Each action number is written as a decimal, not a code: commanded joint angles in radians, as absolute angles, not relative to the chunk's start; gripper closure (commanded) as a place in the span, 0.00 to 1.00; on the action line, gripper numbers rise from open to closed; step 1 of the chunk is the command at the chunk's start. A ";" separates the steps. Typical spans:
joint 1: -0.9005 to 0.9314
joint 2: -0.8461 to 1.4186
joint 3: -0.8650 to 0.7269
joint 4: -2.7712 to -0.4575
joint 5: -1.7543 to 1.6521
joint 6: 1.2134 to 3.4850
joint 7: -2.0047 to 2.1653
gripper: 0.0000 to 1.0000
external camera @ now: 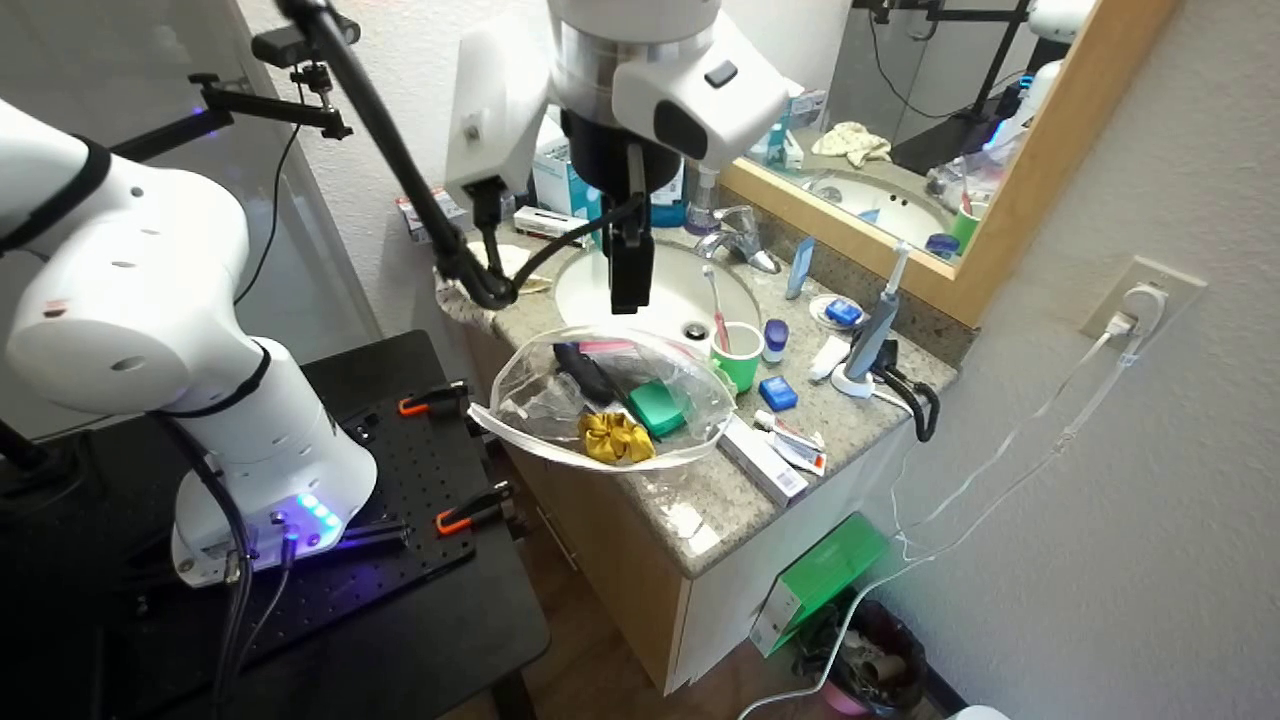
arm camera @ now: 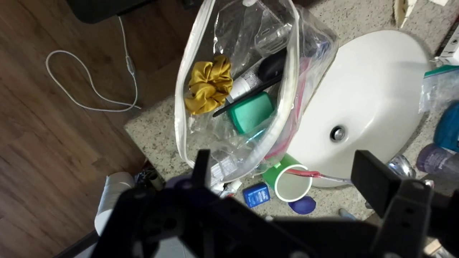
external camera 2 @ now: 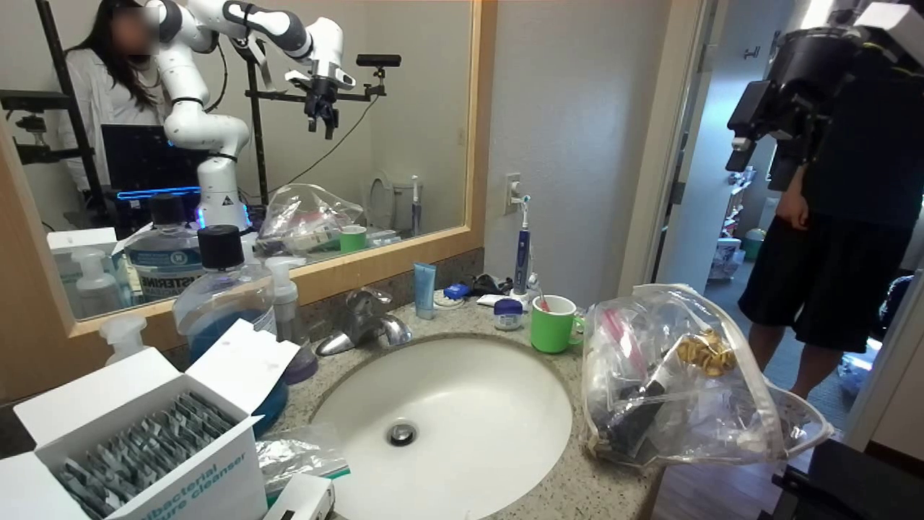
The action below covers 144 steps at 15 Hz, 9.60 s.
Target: Pick up the gold scrunchie from the plastic bag and put it on the countertop of the hand sink.
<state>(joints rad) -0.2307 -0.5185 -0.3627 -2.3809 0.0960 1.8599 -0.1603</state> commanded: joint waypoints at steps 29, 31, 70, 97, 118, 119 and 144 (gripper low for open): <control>-0.273 -0.289 -0.351 -2.391 0.148 1.963 -0.087 0.00; -0.279 -0.266 -0.351 -2.381 0.143 1.954 -0.062 0.06; -0.369 -0.237 -0.379 -2.688 0.078 2.183 -0.071 0.00; -0.284 -0.173 -0.395 -2.665 0.399 2.347 -0.421 0.00; -0.271 -0.109 -0.363 -2.690 0.427 2.470 -0.467 0.39; -0.270 -0.110 -0.360 -2.690 0.427 2.474 -0.466 0.34; -0.291 -0.180 -0.395 -2.716 0.417 2.464 -0.552 0.97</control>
<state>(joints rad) -0.2746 -0.1116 -0.3799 -2.6780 0.4174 2.4661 -0.5085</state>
